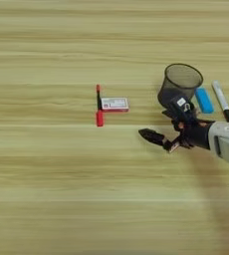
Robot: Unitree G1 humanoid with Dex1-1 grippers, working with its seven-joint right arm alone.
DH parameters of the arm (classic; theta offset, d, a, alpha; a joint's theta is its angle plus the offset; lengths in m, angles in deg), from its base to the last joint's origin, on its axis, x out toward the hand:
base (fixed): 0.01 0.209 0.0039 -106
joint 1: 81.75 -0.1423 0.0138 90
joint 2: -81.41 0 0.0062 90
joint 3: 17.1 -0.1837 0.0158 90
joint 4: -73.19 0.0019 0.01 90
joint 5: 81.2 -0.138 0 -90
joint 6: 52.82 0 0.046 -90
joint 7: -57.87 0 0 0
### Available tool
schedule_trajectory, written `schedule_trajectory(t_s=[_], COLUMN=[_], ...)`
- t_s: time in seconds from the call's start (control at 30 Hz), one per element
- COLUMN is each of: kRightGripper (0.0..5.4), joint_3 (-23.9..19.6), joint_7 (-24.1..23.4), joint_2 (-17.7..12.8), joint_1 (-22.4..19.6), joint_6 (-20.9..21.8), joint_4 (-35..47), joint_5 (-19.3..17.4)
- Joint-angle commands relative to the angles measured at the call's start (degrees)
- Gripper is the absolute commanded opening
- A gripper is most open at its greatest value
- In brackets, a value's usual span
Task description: Move the objects on the table
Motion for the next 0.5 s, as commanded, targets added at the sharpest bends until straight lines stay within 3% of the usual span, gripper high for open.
schedule_trajectory(t_s=[0.03,0.5], kRightGripper=[5.38,5.38], joint_3=[-0.4,5.0], joint_7=[-1.6,-3.8], joint_2=[1.2,7.0], joint_1=[-5.9,-11.7], joint_6=[4.3,16.4], joint_4=[-2.7,-17.6], joint_5=[0.9,8.3])
